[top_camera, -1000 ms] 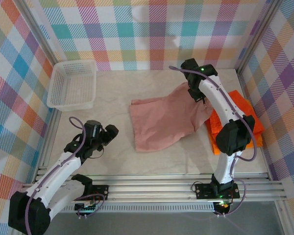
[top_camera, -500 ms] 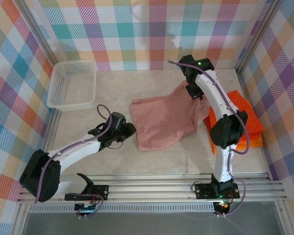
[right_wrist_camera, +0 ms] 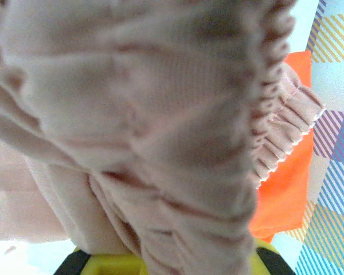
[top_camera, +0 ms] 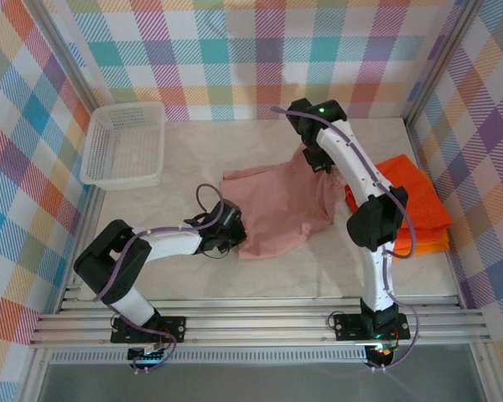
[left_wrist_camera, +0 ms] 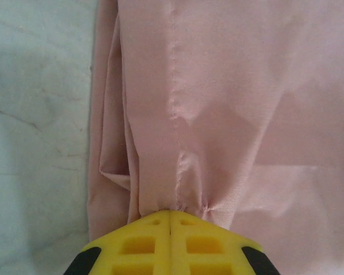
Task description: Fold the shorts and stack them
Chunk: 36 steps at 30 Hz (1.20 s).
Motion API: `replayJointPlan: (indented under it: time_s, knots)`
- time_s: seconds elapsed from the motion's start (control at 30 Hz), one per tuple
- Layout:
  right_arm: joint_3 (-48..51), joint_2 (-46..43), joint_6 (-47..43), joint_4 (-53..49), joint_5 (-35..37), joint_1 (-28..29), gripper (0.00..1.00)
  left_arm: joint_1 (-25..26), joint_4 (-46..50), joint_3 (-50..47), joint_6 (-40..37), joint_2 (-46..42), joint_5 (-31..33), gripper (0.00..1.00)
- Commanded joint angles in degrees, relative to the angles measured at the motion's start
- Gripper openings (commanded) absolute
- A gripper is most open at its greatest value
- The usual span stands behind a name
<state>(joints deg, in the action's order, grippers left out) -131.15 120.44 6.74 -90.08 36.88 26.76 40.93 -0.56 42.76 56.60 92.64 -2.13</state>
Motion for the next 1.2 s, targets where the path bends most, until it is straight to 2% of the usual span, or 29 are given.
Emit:
replayJointPlan:
  time_s: [0.0, 0.2, 0.5, 0.83, 1.17]
  knots:
    - [-3.6, 0.68, 1.35, -3.22, 1.26, 1.32, 0.0, 1.35, 0.29, -0.43, 0.52, 0.36, 1.47, 0.0]
    - [-6.51, 2.57, 3.5, -4.8, -2.28, 4.16, 0.0, 3.12, -0.13, -3.25, 2.25, -0.35, 2.23, 0.0]
    - [-12.7, 9.33, 9.29, -8.86, -9.88, 10.17, 0.0, 4.61, -0.69, -2.3, 2.73, 1.48, 2.89, 0.0]
    - [-12.71, 13.22, 13.9, -7.76, -22.83, 13.78, 0.0, 4.71, -0.29, -1.29, 2.46, 2.01, 3.19, 0.0]
    - [-12.46, 16.64, 16.41, -5.06, -30.83, 15.68, 0.0, 4.86, -0.36, -0.59, 2.5, 2.81, 3.07, 0.0]
